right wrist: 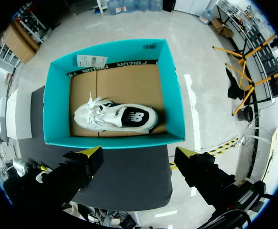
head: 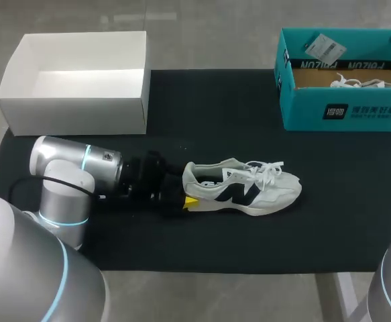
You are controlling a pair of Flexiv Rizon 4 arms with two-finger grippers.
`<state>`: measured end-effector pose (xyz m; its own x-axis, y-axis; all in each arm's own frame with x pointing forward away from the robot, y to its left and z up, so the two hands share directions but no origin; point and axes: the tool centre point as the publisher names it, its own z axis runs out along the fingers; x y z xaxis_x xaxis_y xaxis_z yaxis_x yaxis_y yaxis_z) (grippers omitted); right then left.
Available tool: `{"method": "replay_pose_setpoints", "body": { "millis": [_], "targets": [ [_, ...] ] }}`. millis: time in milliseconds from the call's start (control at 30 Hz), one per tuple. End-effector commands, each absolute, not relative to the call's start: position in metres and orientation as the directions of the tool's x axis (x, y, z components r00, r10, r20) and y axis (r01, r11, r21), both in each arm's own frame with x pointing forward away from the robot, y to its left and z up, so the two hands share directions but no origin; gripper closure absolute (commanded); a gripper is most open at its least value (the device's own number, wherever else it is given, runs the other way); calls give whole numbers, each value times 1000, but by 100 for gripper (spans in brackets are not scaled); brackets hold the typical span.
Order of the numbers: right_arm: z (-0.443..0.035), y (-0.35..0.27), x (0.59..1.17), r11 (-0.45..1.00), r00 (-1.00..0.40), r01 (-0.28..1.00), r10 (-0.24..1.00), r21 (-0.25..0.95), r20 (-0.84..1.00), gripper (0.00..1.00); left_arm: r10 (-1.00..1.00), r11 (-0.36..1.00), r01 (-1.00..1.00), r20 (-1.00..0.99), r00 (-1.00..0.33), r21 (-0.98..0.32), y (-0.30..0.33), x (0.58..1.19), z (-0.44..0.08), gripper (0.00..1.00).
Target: Take the shoe out of the shoebox, open the shoe tongue, remove and reinsert the insole, then place the shoe into the shoebox
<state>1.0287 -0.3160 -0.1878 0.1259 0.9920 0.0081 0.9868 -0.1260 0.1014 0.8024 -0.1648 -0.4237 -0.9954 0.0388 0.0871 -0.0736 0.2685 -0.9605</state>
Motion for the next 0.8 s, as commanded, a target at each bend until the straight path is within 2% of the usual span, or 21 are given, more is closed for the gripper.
{"method": "replay_pose_setpoints", "body": {
  "millis": [33, 300, 500, 800],
  "targets": [
    [-188, -316, 1030, -126, 126, 987, 992, 99, 8, 0, 40, 268, -74, 87, -995, -961, -165, 803, -424, 100],
    [-188, -316, 1030, -126, 126, 987, 992, 99, 8, 0, 40, 268, -74, 87, -995, -961, -165, 803, -424, 100],
    [-193, -286, 1009, -232, 234, 970, 972, 76, -25, 0, 40, 268, -74, 87, -995, -961, -165, 803, -424, 100],
    [-201, -233, 966, -210, 208, 971, 978, 116, 26, 0, 40, 268, -74, 87, -995, -961, -165, 803, -424, 100]
  ]
}}
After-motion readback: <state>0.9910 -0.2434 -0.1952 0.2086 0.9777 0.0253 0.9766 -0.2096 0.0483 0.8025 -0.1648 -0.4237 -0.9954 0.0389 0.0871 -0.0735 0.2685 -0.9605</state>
